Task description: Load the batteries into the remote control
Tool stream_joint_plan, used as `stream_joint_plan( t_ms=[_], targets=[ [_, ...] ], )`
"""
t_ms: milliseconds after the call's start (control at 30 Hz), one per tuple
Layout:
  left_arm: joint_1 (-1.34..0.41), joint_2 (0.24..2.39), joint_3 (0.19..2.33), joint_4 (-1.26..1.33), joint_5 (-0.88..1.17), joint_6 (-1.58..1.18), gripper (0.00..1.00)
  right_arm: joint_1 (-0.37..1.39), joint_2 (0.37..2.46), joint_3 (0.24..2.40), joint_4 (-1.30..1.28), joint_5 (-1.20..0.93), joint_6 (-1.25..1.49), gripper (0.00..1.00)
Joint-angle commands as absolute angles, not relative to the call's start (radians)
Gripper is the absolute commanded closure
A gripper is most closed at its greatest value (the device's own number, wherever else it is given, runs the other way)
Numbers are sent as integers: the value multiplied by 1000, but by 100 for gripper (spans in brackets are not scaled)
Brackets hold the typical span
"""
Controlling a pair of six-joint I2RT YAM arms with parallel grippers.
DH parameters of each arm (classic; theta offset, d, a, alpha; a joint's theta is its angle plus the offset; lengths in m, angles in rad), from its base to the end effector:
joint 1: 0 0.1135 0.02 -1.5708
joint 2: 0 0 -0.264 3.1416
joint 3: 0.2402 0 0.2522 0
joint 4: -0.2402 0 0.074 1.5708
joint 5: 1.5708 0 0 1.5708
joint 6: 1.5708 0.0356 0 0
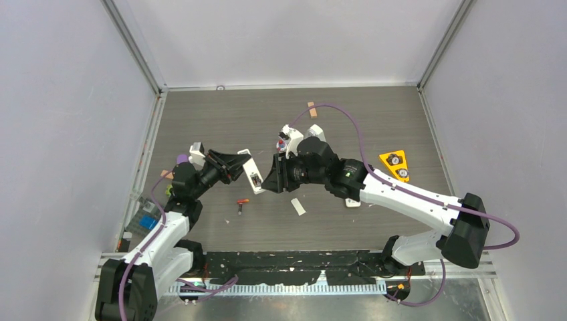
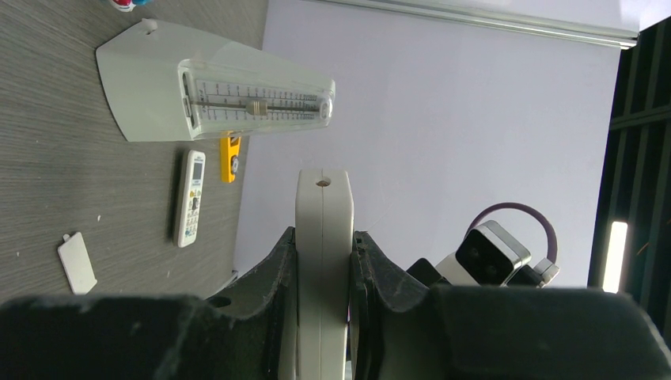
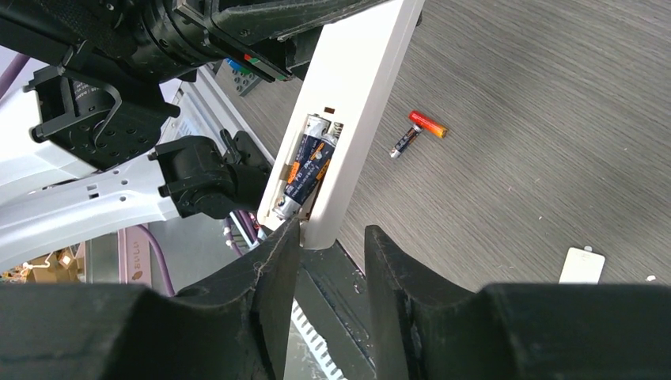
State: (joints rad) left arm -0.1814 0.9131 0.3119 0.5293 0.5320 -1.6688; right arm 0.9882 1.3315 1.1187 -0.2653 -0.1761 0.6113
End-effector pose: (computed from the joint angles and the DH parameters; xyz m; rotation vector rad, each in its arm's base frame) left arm 0.1924 -0.0537 0.2258 -0.9471 1.7529 -1.7520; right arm 0.1633 0.2592 0.3267 -0.5405 2.1891 1.1205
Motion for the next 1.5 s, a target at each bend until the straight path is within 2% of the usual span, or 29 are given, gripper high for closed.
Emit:
stream_joint_plan(
  t_ms=[0, 133, 300, 767, 1100, 1333, 1467],
  targets=[
    [-184, 899, 316, 567, 538, -1675, 100, 988, 1313, 1146, -241, -158, 594, 56],
    [-184, 900, 316, 566, 537, -1673, 100, 987, 1294, 1130, -206, -189, 576, 49],
    [-184, 906, 319, 568, 538, -1674, 100, 991, 1292, 1122, -193, -199, 574, 47],
    [-184, 906, 315, 567, 538, -1672, 100, 991, 1284, 1114, -195, -175, 578, 53],
    [-184, 910, 314, 568, 537, -1671, 100, 991, 1275, 1107, -208, -173, 566, 48],
    [-184, 906, 316, 568, 537, -1672, 100, 991, 1292, 1117, -226, -167, 565, 56],
    [-184, 907, 316, 565, 538, -1672, 100, 992, 1300, 1121, -231, -168, 563, 56]
  ],
)
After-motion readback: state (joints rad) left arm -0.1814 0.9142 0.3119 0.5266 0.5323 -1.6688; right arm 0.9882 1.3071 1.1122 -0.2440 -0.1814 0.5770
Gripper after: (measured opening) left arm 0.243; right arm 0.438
